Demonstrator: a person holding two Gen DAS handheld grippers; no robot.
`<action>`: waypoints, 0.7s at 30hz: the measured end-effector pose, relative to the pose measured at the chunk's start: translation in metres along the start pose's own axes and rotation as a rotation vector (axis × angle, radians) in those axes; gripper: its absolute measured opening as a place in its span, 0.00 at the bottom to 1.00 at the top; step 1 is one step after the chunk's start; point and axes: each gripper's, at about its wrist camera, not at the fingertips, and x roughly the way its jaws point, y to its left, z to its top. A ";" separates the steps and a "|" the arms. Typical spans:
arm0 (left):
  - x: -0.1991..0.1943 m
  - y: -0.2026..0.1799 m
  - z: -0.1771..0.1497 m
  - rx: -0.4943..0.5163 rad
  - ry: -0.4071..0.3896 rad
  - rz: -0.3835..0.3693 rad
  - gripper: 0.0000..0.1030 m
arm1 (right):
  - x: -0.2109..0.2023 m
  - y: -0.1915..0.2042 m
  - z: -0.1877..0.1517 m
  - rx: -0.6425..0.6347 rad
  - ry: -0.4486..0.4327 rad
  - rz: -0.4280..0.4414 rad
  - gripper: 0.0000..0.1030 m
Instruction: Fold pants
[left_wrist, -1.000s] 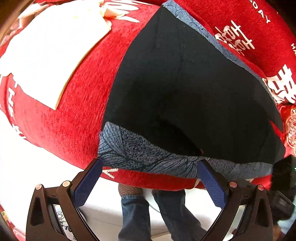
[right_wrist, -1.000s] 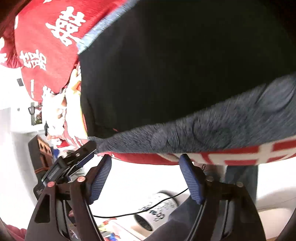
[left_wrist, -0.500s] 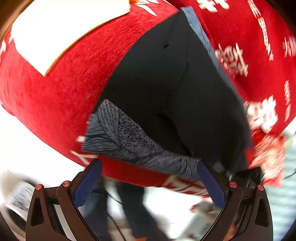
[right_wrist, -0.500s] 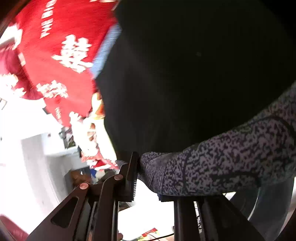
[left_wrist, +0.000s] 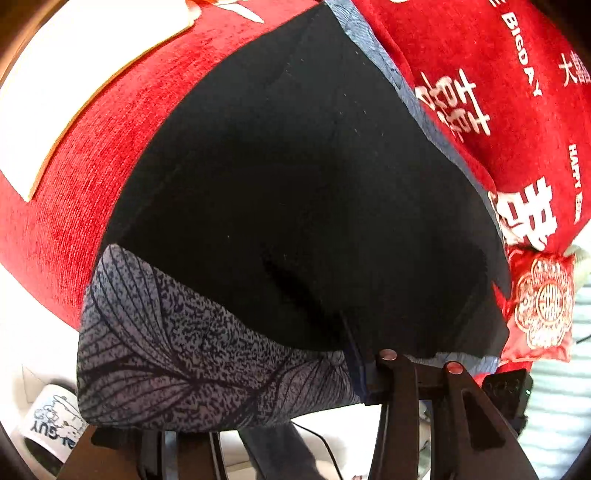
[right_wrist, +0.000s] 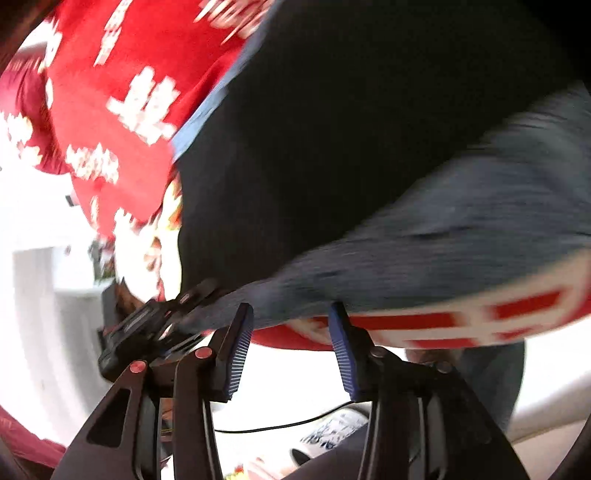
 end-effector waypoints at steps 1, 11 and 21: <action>0.000 0.000 0.000 0.014 0.004 0.005 0.45 | -0.008 -0.011 0.000 0.027 -0.024 -0.007 0.45; 0.008 -0.008 -0.004 0.087 0.028 0.067 0.45 | -0.039 -0.070 0.003 0.213 -0.167 0.183 0.39; -0.033 -0.034 0.013 0.069 -0.024 0.026 0.26 | -0.069 -0.017 0.033 0.168 -0.193 0.219 0.05</action>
